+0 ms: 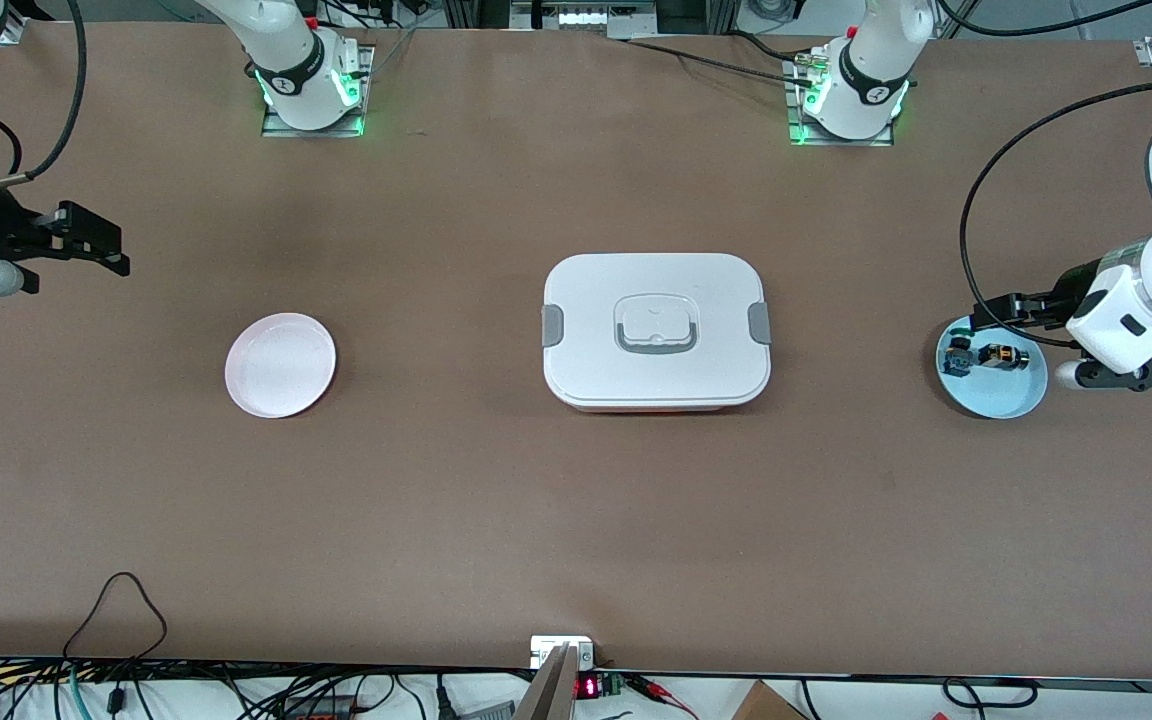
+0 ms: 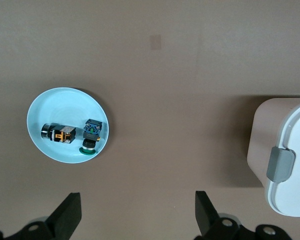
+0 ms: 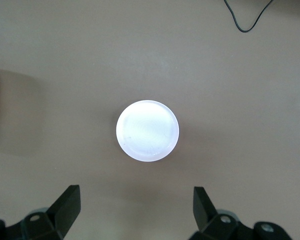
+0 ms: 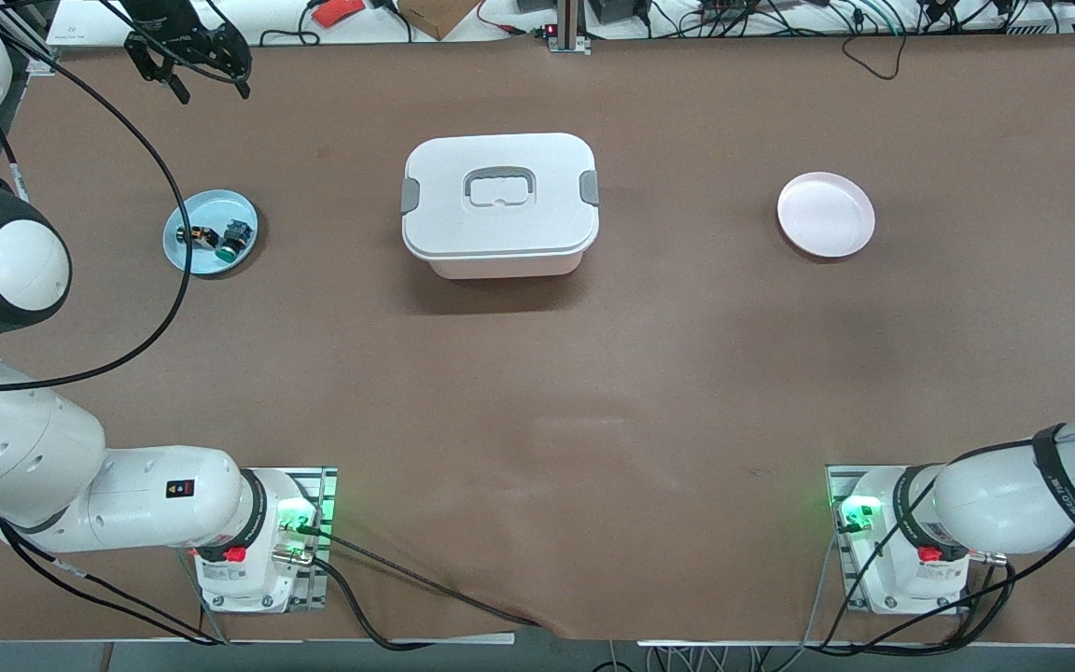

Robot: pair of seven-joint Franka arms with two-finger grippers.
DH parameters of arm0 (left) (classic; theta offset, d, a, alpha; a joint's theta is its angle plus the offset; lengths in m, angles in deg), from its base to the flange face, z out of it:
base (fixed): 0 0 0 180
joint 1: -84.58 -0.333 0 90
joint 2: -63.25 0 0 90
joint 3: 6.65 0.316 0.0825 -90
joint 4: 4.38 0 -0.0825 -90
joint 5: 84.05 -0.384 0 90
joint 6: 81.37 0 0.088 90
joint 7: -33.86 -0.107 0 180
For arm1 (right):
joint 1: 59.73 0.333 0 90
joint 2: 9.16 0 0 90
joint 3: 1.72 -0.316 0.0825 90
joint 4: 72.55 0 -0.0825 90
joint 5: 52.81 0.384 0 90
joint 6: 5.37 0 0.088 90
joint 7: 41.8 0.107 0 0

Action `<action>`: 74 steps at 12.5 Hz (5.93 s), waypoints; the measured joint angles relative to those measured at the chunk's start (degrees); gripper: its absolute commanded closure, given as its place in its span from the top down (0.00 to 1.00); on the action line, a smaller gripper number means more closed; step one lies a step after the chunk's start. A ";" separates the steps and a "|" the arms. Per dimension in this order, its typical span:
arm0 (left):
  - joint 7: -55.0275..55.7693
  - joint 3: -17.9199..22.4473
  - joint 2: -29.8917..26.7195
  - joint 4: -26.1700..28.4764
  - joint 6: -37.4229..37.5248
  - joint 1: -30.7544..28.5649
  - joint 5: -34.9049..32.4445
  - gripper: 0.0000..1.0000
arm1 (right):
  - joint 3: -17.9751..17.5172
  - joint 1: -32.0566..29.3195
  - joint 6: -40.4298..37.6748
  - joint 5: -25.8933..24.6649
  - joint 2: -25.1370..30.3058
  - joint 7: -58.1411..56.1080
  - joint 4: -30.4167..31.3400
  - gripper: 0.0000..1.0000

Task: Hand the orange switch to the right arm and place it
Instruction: 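Lower the left gripper over the orange switch on the blue plate, then close the left gripper on the orange switch, then lift the orange switch off the blue plate with the left gripper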

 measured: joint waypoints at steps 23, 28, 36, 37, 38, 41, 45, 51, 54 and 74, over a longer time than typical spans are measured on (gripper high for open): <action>-12.45 0.57 18.57 12.62 -30.53 -17.46 -0.22 1.00 | 0.51 -0.50 -0.19 7.15 0.65 0.06 2.22 1.00; -13.05 0.57 18.14 18.33 -38.59 -18.35 -0.22 1.00 | 0.54 -0.82 -0.06 8.25 0.65 0.06 3.09 1.00; -23.62 0.55 16.47 22.72 -42.12 -18.40 -0.22 1.00 | 0.56 -1.25 -0.02 8.29 0.76 1.67 4.14 1.00; -24.16 0.55 16.43 22.78 -42.14 -18.41 -0.22 1.00 | 0.56 -1.32 -0.02 8.29 0.79 1.77 4.20 1.00; -24.48 0.55 16.39 22.82 -42.15 -18.41 -0.22 1.00 | 0.56 -1.36 -0.03 8.29 0.81 1.84 4.23 1.00; -25.72 0.55 16.29 22.97 -42.16 -18.41 -0.22 1.00 | 0.60 -1.90 -0.10 8.30 0.96 1.96 4.27 1.00; -26.63 0.55 16.29 23.40 -42.21 -18.43 -0.22 1.00 | 0.64 -2.96 -0.14 8.53 1.66 1.96 5.16 1.00; -27.15 0.57 16.36 24.08 -42.21 -19.51 -0.22 1.00 | 0.26 -2.64 0.22 6.10 1.79 1.25 5.19 1.00; -27.27 0.58 16.51 24.72 -42.32 -20.30 -0.22 1.00 | -0.31 -0.81 0.76 -0.06 2.55 1.18 5.18 1.00; -27.22 -0.70 10.95 21.59 -36.46 -20.15 0.37 0.00 | -0.08 -0.52 0.77 -1.48 3.04 1.18 6.00 1.00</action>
